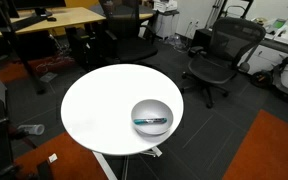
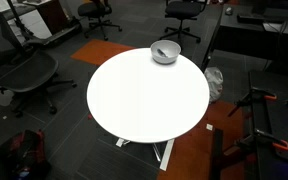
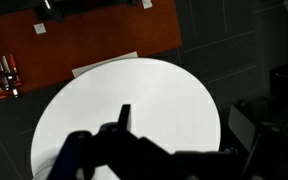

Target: Remove the marker from the bowl and put it on the table

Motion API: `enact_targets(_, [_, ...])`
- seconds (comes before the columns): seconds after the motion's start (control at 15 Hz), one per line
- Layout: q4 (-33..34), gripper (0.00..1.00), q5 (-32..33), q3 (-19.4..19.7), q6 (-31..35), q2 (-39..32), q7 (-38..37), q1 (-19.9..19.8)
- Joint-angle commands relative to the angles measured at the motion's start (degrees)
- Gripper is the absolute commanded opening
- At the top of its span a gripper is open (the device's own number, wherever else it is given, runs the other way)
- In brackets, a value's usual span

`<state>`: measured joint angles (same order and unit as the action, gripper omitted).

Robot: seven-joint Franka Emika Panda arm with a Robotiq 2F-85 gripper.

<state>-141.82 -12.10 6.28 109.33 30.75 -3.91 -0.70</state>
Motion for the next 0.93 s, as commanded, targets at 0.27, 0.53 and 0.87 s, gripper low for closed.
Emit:
enact_targets(0.27, [0.13,1.00,-0.49,-0.96,-0.23,-0.09,0.46,-1.14])
enact_targets(0.53, [0.51,1.00,-0.13,-1.11,0.71,-0.90,0.34,-1.26])
enact_targets(0.87, [2.31,1.00,2.00,-1.88,9.48,-4.72,0.27,-2.02])
